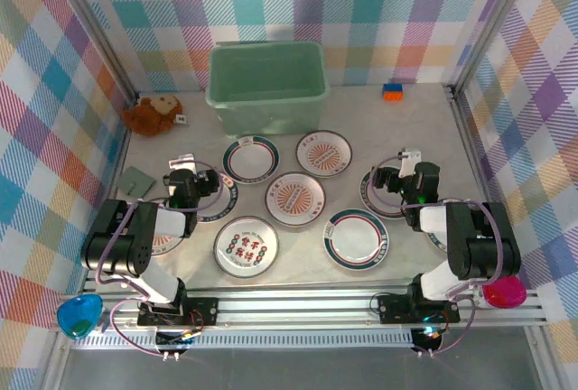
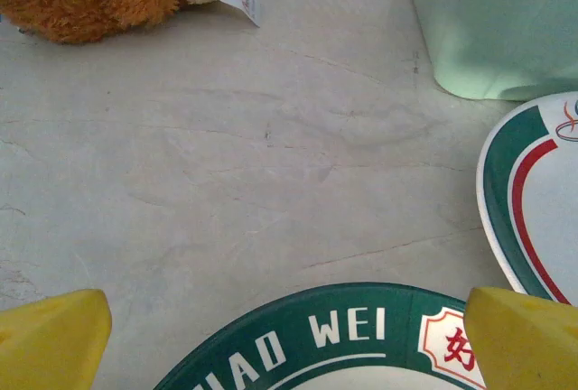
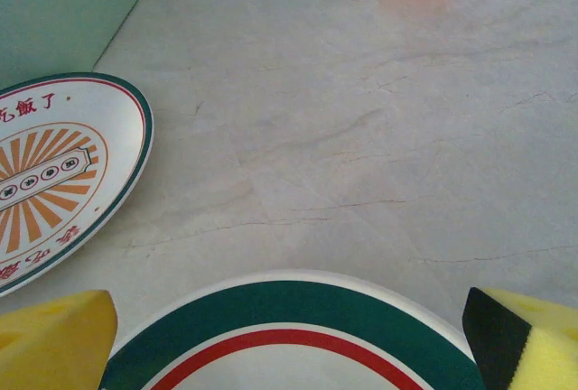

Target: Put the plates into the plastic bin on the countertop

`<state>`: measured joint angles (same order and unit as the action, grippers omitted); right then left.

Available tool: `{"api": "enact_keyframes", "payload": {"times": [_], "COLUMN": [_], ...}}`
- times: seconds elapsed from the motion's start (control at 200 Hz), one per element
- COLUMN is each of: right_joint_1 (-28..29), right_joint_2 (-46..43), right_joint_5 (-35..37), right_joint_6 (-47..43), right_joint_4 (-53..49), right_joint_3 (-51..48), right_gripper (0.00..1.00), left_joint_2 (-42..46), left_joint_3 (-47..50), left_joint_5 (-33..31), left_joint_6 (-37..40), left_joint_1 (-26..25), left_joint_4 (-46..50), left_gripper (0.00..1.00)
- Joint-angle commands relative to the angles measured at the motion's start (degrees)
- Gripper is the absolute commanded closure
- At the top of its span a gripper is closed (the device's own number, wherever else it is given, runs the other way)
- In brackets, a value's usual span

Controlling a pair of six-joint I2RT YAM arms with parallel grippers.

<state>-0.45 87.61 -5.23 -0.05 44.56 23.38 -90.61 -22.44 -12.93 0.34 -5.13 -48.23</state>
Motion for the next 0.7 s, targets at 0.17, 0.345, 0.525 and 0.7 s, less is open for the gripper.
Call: {"api": "enact_keyframes", "payload": {"times": [0.17, 0.345, 0.525, 0.7], "right_joint_1": [-0.29, -0.32, -0.26, -0.3], "right_joint_2": [0.19, 0.19, -0.44, -11.59], "right_joint_5": [-1.18, 0.31, 0.53, 2.68], "right_joint_6": [0.05, 0.56, 0.67, 1.52], "right_joint_4": [1.85, 1.19, 0.96, -12.54], "right_joint_3": [0.62, 0.97, 0.85, 3.41], "right_gripper": [0.01, 0.01, 0.01, 0.01], "left_joint_2": [0.51, 0.51, 0.76, 7.55], "left_joint_3": [-0.94, -1.03, -0.97, -4.33], "left_joint_5": [1.16, 1.36, 1.87, 2.0], "left_joint_6": [0.55, 0.45, 0.37, 0.35], "left_joint_1": [-0.02, 0.1, 0.33, 0.38], "left_joint_4": [-0.62, -0.38, -0.19, 10.51], "left_gripper": [0.0, 0.0, 0.0, 0.0]}}
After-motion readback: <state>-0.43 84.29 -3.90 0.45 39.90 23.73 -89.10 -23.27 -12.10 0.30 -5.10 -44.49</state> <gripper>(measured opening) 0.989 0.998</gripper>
